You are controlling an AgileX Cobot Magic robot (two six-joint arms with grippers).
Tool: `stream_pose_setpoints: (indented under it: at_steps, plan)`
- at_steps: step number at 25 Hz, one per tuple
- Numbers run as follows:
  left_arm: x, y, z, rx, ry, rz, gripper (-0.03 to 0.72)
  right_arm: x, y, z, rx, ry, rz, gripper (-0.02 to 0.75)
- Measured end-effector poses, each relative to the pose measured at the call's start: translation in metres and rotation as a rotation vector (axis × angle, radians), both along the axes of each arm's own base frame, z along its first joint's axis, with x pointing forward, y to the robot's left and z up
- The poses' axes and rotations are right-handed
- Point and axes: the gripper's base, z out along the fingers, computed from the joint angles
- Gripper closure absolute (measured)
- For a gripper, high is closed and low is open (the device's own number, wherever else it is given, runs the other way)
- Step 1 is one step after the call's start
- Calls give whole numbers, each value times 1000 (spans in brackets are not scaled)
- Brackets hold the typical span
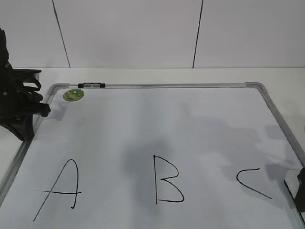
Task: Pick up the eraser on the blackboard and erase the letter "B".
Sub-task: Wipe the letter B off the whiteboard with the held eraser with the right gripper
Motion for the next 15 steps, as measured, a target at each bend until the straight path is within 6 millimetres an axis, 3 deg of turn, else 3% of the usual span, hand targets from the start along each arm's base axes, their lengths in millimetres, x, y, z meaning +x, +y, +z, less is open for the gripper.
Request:
stream_pose_setpoints:
  at_steps: [8, 15]
  plan:
    - [0, 0, 0, 0, 0, 0, 643, 1, 0, -3, 0, 13, 0, 106]
    - [0, 0, 0, 0, 0, 0, 643, 3, 0, -2, 0, 14, 7, 192]
